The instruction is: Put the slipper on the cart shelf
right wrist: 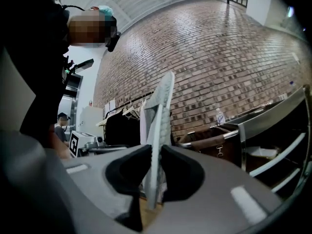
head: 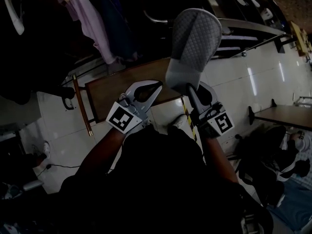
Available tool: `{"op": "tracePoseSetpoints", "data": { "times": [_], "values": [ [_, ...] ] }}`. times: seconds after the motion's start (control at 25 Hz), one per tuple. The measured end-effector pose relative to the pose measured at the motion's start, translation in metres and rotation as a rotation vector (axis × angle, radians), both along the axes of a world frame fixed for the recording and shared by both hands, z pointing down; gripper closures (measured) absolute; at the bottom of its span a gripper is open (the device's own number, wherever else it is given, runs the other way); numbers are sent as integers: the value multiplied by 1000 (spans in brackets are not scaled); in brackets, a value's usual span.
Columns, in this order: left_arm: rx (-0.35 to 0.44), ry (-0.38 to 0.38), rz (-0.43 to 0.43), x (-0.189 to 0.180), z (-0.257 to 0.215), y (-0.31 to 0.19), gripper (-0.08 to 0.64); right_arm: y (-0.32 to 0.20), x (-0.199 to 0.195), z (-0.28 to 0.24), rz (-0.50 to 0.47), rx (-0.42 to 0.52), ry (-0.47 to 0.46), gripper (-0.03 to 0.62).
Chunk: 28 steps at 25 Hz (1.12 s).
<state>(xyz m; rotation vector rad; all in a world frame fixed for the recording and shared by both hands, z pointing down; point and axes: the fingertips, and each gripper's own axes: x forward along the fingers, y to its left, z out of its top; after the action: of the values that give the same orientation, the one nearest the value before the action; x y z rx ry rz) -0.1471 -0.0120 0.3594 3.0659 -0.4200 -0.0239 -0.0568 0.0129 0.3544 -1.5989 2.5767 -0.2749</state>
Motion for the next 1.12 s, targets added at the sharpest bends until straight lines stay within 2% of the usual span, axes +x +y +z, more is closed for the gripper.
{"op": "tracePoseSetpoints", "data": {
  "times": [0.32,0.84,1.12],
  "values": [
    [38,-15,68,61,-13,35,558,33,56,-5,49,27,-11,526],
    [42,-44,118,238,-13,97,558,96,227,9,97,40,-68,526],
    [73,-86,128,310,-11,128,558,117,294,30,69,-20,-128,526]
  ]
}}
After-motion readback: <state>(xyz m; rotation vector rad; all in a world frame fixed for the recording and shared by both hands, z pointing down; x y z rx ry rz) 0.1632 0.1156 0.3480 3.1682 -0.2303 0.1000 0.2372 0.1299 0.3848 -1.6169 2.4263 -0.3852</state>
